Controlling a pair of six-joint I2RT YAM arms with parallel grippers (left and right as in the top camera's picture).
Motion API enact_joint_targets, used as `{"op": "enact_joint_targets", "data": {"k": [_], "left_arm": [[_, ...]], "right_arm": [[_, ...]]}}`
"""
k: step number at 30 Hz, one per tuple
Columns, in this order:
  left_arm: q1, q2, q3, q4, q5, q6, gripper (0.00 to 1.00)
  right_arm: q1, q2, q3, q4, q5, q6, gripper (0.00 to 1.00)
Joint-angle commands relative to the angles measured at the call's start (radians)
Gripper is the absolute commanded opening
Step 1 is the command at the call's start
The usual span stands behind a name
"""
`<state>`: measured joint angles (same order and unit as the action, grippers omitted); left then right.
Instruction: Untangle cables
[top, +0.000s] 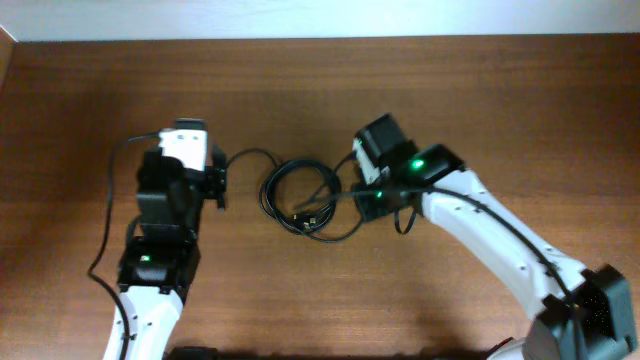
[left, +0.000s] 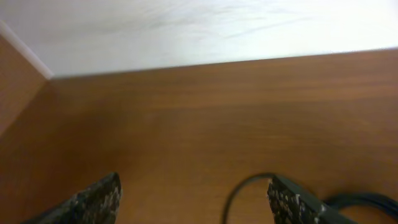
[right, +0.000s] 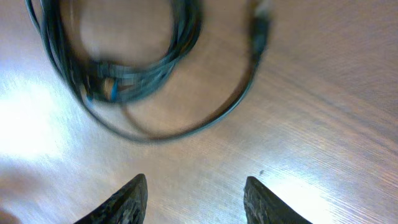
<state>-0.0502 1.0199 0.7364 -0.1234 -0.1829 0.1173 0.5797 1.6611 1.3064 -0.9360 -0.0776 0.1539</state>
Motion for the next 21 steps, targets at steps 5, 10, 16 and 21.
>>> {"op": "enact_joint_targets", "data": {"k": [5, 10, 16, 21], "left_arm": [[0.077, -0.016, 0.001, -0.039, 0.041, -0.106, 0.80], [0.077, -0.016, 0.001, -0.043, 0.041, -0.106, 0.80], [0.077, -0.014, 0.001, -0.043, 0.041, -0.106, 0.82], [0.077, -0.014, 0.001, -0.043, 0.065, -0.106, 0.82]], "right_arm": [[0.196, 0.066, -0.017, 0.020, -0.024, -0.180, 0.49], [0.266, 0.172, -0.019, 0.169, -0.024, -0.174, 0.42], [0.265, 0.198, -0.018, 0.512, -0.029, -0.039, 0.23], [0.266, 0.253, -0.018, 0.597, -0.122, -0.002, 0.35]]}}
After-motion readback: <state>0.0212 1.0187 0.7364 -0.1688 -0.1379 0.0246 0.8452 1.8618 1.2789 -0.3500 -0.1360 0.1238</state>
